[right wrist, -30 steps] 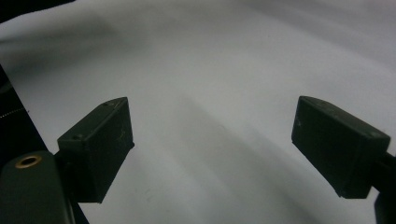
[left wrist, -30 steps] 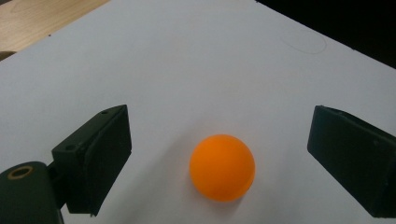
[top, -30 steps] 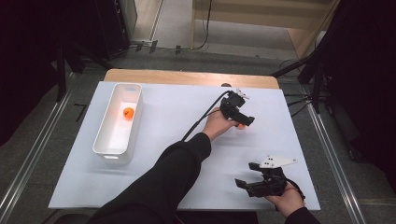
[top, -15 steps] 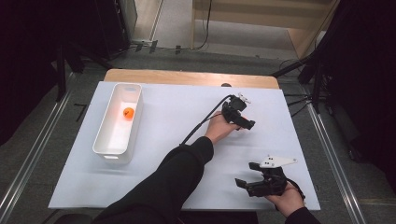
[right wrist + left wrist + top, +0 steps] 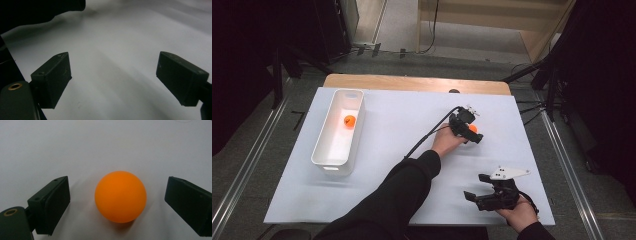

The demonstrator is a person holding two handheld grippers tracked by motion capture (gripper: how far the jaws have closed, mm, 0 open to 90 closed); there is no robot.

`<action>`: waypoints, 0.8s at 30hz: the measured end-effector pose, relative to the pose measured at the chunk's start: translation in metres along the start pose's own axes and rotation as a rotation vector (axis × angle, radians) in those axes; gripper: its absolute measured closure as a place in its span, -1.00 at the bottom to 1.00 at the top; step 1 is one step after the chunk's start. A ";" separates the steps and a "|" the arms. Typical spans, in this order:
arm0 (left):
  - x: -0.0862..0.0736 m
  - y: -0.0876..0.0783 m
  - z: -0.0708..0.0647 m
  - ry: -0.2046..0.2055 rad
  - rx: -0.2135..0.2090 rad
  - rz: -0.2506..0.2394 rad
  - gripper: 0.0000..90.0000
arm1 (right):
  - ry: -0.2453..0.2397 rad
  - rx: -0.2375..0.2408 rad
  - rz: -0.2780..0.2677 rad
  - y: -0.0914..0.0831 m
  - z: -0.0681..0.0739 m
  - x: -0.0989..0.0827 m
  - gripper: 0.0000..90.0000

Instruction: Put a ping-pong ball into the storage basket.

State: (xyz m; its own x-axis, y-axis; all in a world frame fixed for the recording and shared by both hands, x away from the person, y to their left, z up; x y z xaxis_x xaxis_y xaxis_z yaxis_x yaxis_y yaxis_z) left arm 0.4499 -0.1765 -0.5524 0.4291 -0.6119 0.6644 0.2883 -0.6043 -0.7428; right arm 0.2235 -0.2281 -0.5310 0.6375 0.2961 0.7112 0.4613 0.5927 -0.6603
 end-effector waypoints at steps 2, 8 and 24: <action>-0.001 0.001 -0.001 0.008 0.007 -0.006 -0.86 | 0.001 0.000 0.000 0.000 0.000 0.000 -0.75; -0.004 0.001 -0.001 0.041 0.015 -0.029 -0.86 | 0.006 0.000 0.004 0.000 0.001 0.000 -0.75; -0.006 0.002 -0.005 0.085 0.074 -0.019 -0.80 | -0.003 0.001 0.009 0.002 0.001 0.002 -0.75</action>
State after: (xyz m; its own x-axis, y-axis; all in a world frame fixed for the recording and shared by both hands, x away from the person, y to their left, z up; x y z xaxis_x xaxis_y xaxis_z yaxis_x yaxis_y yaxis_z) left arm 0.4438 -0.1770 -0.5575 0.3494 -0.6441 0.6804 0.3594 -0.5785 -0.7322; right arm 0.2247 -0.2254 -0.5307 0.6393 0.3038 0.7064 0.4553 0.5908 -0.6661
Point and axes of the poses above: each handheld gripper's, and its own axes: y roughly forward along the jaws, x roughly out of its top, z roughly to its left, the point moved 5 cm from there along y, roughly forward along the jaws
